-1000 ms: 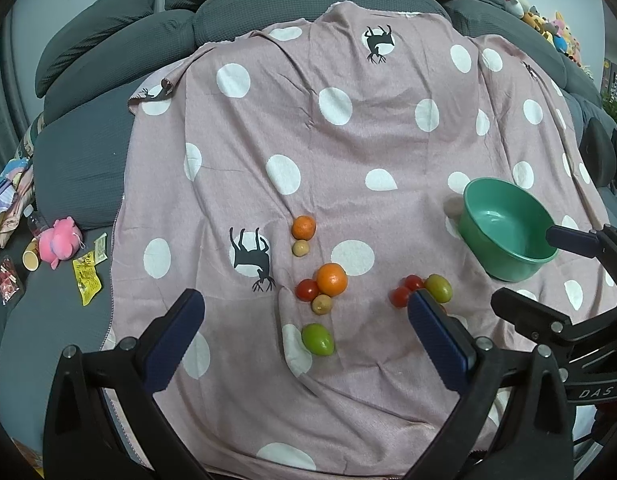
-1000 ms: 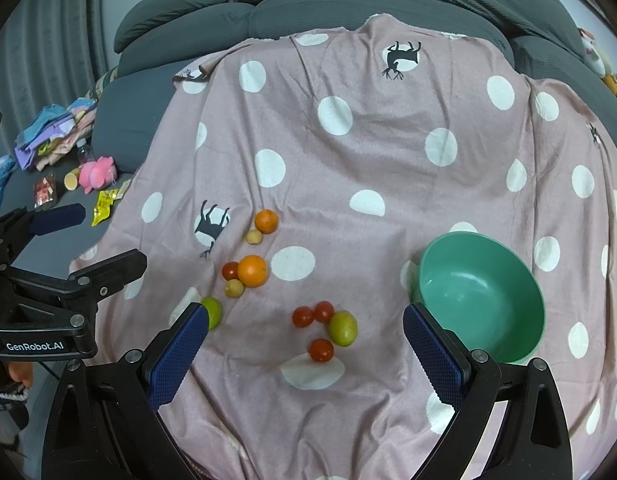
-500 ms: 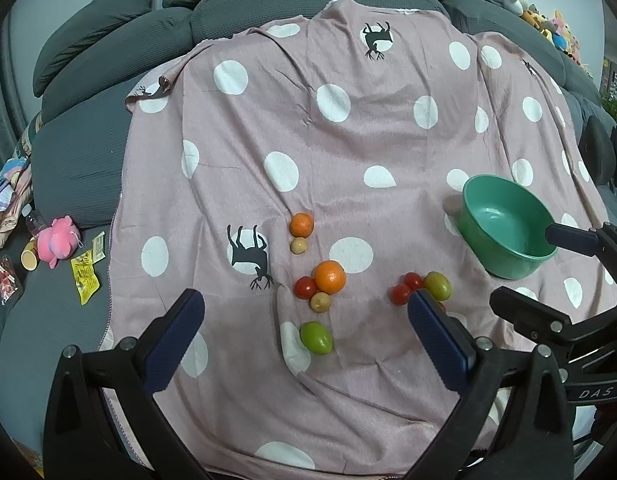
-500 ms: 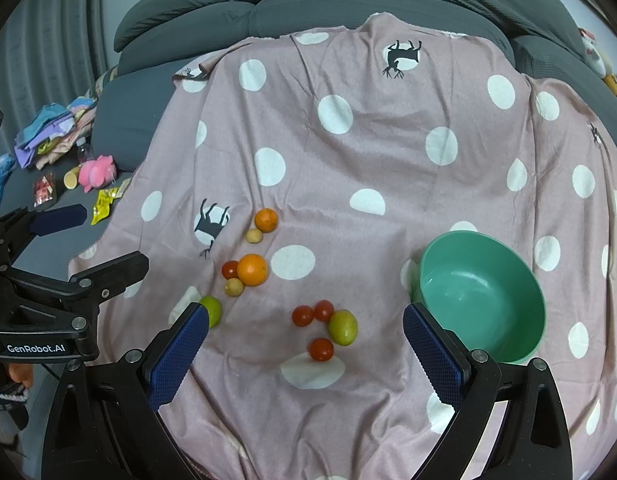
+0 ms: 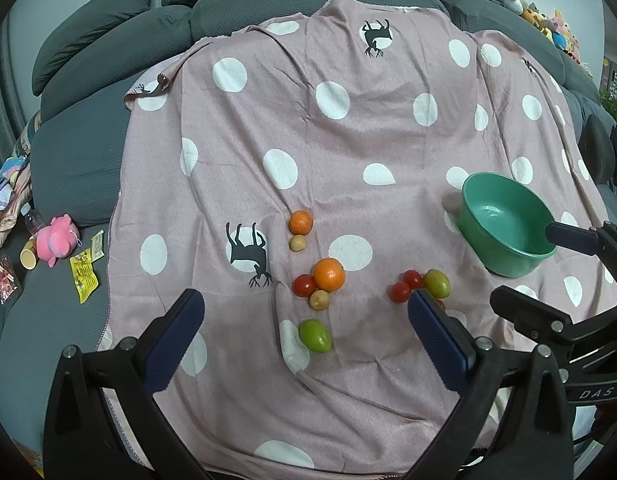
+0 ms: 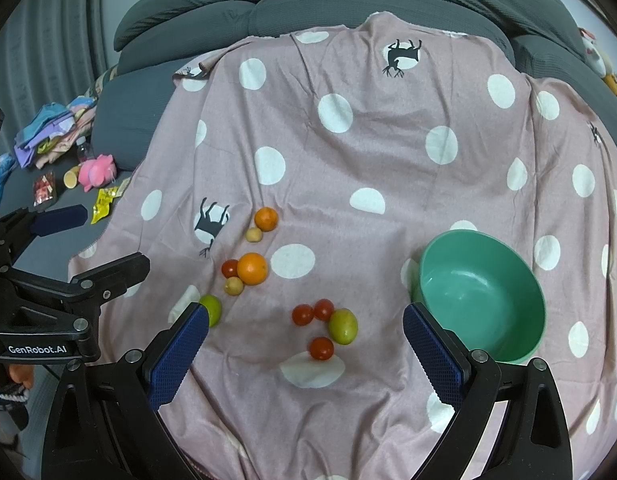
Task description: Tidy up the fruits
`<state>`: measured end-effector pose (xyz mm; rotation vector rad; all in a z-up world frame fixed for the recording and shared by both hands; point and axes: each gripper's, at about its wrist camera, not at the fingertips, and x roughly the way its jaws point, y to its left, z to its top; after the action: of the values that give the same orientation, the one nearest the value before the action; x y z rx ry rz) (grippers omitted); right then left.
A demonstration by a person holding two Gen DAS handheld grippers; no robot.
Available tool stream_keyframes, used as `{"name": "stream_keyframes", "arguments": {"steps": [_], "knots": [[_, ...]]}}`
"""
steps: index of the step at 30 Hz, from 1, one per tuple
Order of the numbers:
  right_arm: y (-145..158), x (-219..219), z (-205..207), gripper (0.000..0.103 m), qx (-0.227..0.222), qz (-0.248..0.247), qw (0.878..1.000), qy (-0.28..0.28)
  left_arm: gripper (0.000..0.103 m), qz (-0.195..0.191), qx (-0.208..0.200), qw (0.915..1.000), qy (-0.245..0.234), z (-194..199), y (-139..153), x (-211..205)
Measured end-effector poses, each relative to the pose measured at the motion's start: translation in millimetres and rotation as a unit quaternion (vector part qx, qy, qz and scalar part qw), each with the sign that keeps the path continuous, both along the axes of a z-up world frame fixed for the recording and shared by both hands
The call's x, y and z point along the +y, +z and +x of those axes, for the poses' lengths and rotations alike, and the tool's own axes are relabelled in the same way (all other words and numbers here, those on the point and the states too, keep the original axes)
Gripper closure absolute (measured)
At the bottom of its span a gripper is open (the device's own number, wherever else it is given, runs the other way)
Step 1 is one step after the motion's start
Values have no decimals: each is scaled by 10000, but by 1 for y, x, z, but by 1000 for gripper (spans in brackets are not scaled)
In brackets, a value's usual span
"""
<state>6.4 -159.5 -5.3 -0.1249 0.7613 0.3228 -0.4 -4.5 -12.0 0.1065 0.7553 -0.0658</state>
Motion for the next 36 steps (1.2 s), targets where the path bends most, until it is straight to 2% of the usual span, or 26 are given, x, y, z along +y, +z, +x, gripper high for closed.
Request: {"name": "stream_keyframes", "arguments": {"steps": [24, 27, 30, 32, 36], "knots": [[0, 0, 1, 5, 15, 2, 10000, 17, 1, -55, 43, 10000, -10, 0, -7, 1], [-2, 1, 1, 5, 31, 31, 10000, 22, 1, -363, 160, 9992, -104, 2, -12, 7], [-10, 1, -2, 5, 30, 166, 9998, 93, 1, -974, 276, 9943, -330, 2, -22, 21], [-17, -1, -5, 5, 29, 339, 9992, 196, 1, -1237, 347, 9912, -333, 1, -33, 33], [-40, -7, -7, 5, 107, 762, 9962, 413, 1, -1285, 530, 9902, -136, -2, -60, 52]]}}
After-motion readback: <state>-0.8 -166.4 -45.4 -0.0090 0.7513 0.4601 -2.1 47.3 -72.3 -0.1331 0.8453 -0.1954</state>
